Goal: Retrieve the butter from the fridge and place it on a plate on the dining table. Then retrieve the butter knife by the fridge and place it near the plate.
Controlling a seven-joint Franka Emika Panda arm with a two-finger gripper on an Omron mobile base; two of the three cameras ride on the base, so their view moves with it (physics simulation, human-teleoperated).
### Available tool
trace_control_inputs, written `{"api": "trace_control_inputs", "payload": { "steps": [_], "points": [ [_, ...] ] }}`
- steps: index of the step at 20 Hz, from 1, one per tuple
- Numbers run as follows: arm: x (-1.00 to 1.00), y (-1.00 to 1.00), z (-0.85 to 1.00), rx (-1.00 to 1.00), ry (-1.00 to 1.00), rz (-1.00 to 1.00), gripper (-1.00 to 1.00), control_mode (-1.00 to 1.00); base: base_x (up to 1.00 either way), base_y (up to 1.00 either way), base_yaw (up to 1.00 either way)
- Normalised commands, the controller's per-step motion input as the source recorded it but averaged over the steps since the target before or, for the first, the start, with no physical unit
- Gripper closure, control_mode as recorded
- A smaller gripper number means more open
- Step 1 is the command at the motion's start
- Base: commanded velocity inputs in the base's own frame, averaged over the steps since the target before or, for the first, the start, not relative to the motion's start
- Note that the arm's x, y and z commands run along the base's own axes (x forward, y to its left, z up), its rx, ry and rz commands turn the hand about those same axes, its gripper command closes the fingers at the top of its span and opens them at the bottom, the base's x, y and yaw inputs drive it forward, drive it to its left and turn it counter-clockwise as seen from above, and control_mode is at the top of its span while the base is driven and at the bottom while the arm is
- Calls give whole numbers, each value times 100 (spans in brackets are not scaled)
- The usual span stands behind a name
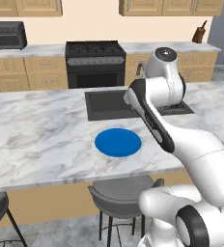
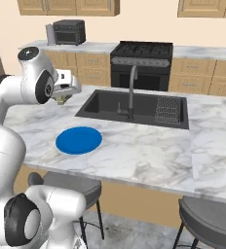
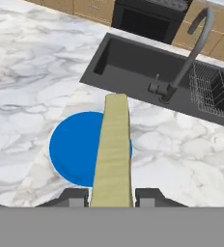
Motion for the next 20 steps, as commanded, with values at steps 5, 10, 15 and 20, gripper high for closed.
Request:
{"api": "trace_control_inputs", "payload": {
  "steps": [5, 10, 15, 20],
  "points": [
    [22, 0, -94, 2, 6, 8, 100, -100, 0, 0, 0],
    [8, 4, -97, 2, 9, 0, 100, -100, 0, 0, 0],
    [42, 3, -62, 0, 15, -2, 100, -100, 0, 0, 0],
    [35, 1, -32, 0, 4, 0, 100, -100, 0, 0, 0]
  ]
}}
